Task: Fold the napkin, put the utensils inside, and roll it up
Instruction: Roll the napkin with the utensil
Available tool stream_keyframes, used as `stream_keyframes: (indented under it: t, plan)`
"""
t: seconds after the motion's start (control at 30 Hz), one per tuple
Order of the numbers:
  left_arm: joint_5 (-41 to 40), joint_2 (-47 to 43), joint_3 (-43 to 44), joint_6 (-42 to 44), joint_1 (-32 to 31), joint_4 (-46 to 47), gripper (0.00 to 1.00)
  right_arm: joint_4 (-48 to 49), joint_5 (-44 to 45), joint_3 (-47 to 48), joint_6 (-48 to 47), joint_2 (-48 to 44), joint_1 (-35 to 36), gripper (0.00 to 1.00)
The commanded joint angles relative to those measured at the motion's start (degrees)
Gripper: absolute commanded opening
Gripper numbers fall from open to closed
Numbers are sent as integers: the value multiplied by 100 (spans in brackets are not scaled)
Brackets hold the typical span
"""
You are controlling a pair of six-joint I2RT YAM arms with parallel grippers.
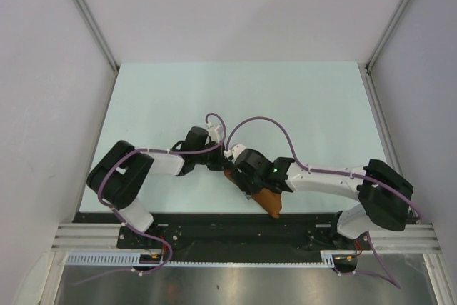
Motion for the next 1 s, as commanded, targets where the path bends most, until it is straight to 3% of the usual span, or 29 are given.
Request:
stream_keyframes:
  t: [0.0, 0.6, 0.63, 0.67, 0.73, 0.77, 0.8, 0.9, 0.97]
  plan:
    - [58, 75, 175, 175, -71, -164, 0, 134, 392, 107, -186, 241, 146, 60]
    - [93, 5, 333, 175, -71, -243, 2, 389, -91, -244, 60, 1085, 24, 55]
    - [67, -12, 351, 175, -71, -270, 5, 398, -161, -279, 86, 1093, -3, 52]
    - [41, -56, 403, 175, -71, -305, 9, 433, -362, -314, 121, 1085, -55, 41]
    - [-134, -126, 482, 227, -45, -480, 27, 625, -853, -508, 218, 1015, -152, 30]
    - [-205, -240, 570, 254, -36, -550, 33, 705, -1065, -604, 271, 980, -274, 28]
    - [-266, -328, 614, 280, -10, -621, 47, 879, -1232, -735, 306, 945, -328, 26]
    - [-583, -687, 703, 377, 122, -858, 67, 1213, -2005, -929, 412, 786, -617, 23]
    - [-715, -864, 677, 455, 218, -981, 71, 1408, -2653, -1114, 491, 725, -811, 23]
